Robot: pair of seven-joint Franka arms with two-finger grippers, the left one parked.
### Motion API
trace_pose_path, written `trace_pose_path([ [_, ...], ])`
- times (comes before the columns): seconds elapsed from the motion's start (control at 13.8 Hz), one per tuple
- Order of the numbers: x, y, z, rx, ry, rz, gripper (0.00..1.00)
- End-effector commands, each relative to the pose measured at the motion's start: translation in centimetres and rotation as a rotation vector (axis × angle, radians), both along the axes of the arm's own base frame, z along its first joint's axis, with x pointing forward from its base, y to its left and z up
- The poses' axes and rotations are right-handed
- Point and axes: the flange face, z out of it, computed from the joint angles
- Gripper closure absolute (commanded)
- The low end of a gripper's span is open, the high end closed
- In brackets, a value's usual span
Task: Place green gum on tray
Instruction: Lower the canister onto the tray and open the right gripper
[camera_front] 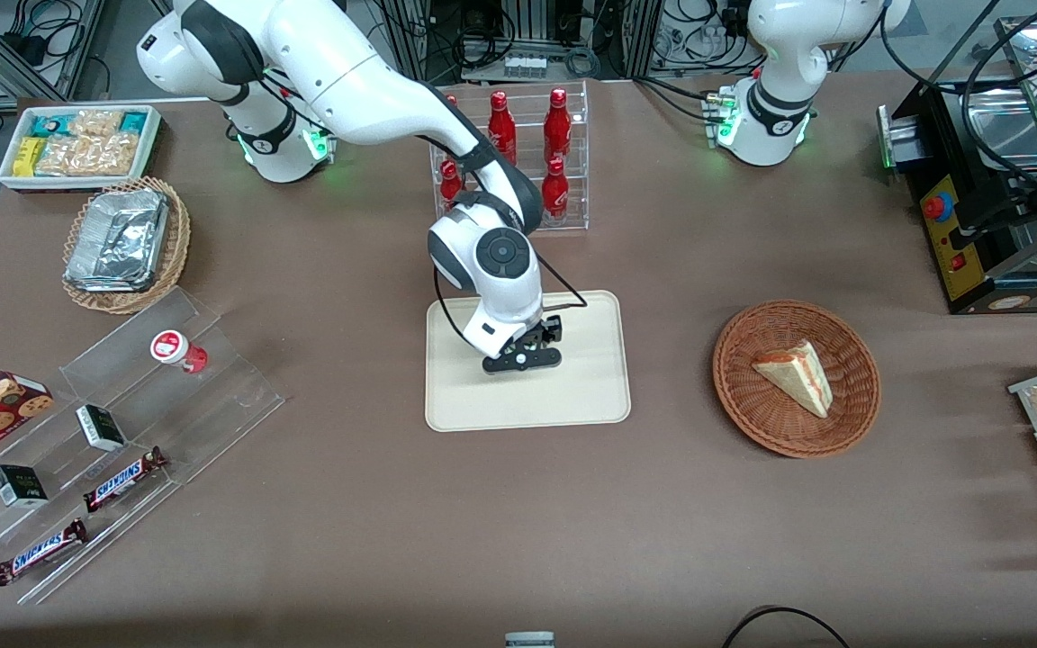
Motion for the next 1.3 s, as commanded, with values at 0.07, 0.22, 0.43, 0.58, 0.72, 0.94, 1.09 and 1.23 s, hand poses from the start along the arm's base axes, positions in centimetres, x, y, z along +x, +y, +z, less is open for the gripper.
trace_pose_path([
  [0.07,0.3,0.7,-0.1,0.009,-0.023,0.001,0.0],
  [0.22,0.3,0.7,0.3,0.012,-0.025,0.004,0.0],
  [0.43,1.0,-0.1,2.4,0.006,-0.016,0.001,0.0],
  [0.58,1.5,-1.2,5.7,-0.003,0.006,0.0,0.0],
  [0.72,1.9,-2.7,7.8,-0.029,0.034,0.067,0.0],
  [0.94,3.4,-6.3,11.8,-0.045,0.077,0.102,0.0],
  [1.09,4.3,-9.4,14.9,-0.056,0.114,0.131,0.0],
  [1.23,5.7,-13.4,17.4,-0.053,0.154,0.155,0.0],
])
